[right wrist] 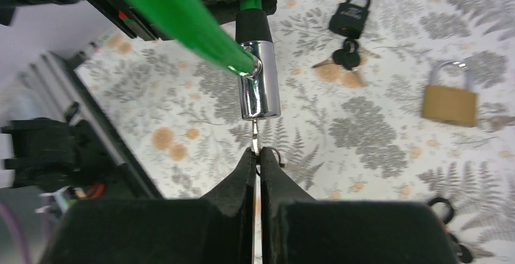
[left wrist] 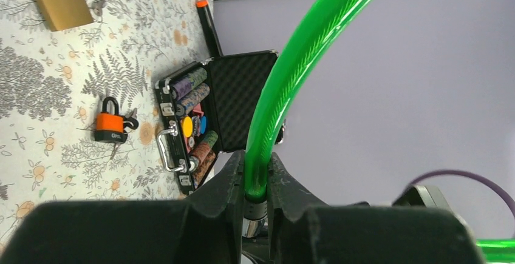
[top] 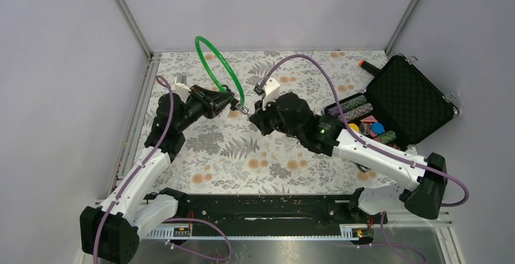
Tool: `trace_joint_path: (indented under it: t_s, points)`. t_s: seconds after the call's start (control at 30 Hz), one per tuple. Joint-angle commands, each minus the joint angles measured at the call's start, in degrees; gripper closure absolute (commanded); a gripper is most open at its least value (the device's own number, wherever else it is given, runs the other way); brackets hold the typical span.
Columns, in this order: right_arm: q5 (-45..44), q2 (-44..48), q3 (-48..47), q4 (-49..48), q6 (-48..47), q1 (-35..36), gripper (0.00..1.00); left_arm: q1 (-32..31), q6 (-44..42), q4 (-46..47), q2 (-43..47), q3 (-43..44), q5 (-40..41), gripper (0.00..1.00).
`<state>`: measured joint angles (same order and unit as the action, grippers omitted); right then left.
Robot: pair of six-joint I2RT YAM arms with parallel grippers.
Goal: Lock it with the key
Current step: Lock the lock.
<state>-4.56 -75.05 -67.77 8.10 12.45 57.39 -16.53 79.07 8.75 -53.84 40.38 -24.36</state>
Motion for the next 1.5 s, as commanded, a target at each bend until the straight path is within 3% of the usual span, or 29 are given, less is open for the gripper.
trace_joint_path:
  t_s: [0.0, 0.27, 0.4, 0.8, 1.1, 1.33, 1.47]
  points:
    - [-9.9, -2.0, -0.1, -4.6, -13.9, 2.4, 1.0, -0.3, 4.1, 2.6, -0.1, 1.7, -0.4, 1.0]
    - [-22.0, -4.0, 5.6, -18.5, -33.1, 8.0, 1.0, 0.1, 6.1, 0.1, -2.0, 0.8, 0.8, 1.0]
    - [-23.9, -4.2, 6.8, -19.7, -37.3, 9.0, 1.0, 0.7, 5.9, -1.0, -2.3, 1.0, 1.8, 1.0]
    - [-18.8, 6.6, 13.1, -15.8, -36.2, 9.0, 1.0, 5.6, 5.5, -3.1, -3.9, 1.1, 1.8, 1.0]
    - [-11.4, 10.8, 11.9, -6.9, -31.2, 9.0, 1.0, 7.6, 4.2, -2.3, -3.6, -1.4, 2.2, 1.0]
    - [-12.4, 10.9, 9.1, -2.6, -24.2, 9.0, 1.0, 7.8, -6.1, -11.9, -1.4, -1.9, 7.6, 1.0]
    - [-10.6, 11.4, 9.2, -3.7, -15.3, 9.0, 1.0, 5.8, -12.4, -17.3, 0.7, -7.4, 10.6, 1.0]
